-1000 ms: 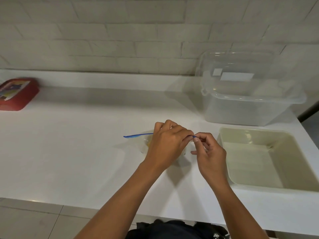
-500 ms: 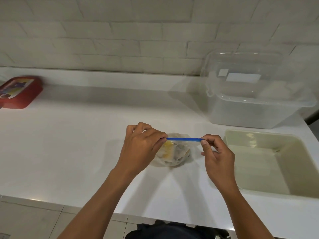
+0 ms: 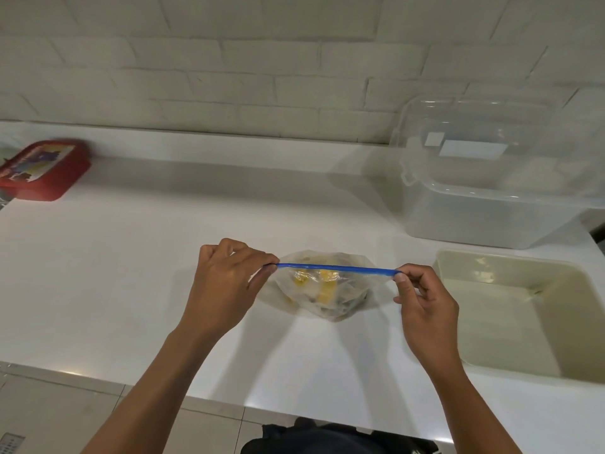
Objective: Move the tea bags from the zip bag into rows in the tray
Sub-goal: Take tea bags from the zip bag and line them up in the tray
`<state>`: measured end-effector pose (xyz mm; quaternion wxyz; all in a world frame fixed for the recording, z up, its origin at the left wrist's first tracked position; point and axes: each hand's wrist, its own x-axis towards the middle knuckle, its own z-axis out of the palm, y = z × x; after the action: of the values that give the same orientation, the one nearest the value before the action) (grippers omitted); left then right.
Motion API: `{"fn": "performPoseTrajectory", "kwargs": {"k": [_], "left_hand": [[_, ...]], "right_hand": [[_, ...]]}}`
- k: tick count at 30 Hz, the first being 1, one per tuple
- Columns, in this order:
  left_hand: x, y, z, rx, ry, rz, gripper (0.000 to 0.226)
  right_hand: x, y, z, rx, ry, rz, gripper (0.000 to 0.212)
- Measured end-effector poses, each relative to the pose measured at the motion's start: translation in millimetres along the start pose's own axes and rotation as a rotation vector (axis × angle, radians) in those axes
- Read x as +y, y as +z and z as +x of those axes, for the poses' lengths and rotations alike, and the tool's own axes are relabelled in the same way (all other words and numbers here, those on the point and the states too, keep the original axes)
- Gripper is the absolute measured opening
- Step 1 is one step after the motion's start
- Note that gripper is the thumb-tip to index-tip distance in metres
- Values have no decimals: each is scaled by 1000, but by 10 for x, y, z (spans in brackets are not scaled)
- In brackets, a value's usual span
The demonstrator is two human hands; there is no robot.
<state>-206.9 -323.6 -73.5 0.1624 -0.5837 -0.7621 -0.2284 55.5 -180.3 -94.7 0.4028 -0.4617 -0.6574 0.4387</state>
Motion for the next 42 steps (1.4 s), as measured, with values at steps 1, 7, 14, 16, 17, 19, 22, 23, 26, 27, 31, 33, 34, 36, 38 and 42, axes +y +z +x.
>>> {"fn": "performPoseTrajectory", "kwargs": {"k": [1,7,14,16,17,19,22,23,26,27,31,33,34,36,38,42], "left_hand": [[3,-1,-4,-13,-8,-16,16],[329,3,60,-251,52,-98,37],[745,95,279,-371,-237,-131,21],[789,93,250,-403,-449,-322,11],[812,99,237,-414,-544,-442,8],[865,101,222,-416,-684,-668,10],[943,18,232,-386,-837,-997,11],[959,-26,250,-375,-883,-1100,8],[957,-138,286,-384,-962,-1327,9],[940,-156,278,-408,-959,-1365,9],[850,-151,194,-475,-923,-1355,9],[849,-125,166,-478,-927,-1350,6],[863,-109,156,-483,-926,-1351,4],[910,-86,136,-498,-924,-1342,6],[952,-72,119,-505,-912,-1319,8],[954,-64,70,-478,-894,-1335,4]], "right_hand": [[-3,8,-3,9,7,7,16],[-223,136,-69,269,90,129,15],[-463,580,-295,-254,386,216,30],[-457,659,-233,-277,446,238,29],[-457,701,-203,-283,452,230,28],[-467,780,-159,-283,441,209,26],[-597,797,-119,-270,387,283,11],[-637,771,-100,-270,362,302,6],[-719,655,-43,-262,292,314,13],[-726,623,-33,-261,283,309,14],[-760,532,-70,-389,347,307,14],[-758,530,-106,-448,385,284,16],[-753,540,-120,-448,400,262,15],[-739,564,-139,-409,428,218,14],[-717,573,-147,-382,431,173,14],[-727,519,-137,-432,418,191,16]]}}
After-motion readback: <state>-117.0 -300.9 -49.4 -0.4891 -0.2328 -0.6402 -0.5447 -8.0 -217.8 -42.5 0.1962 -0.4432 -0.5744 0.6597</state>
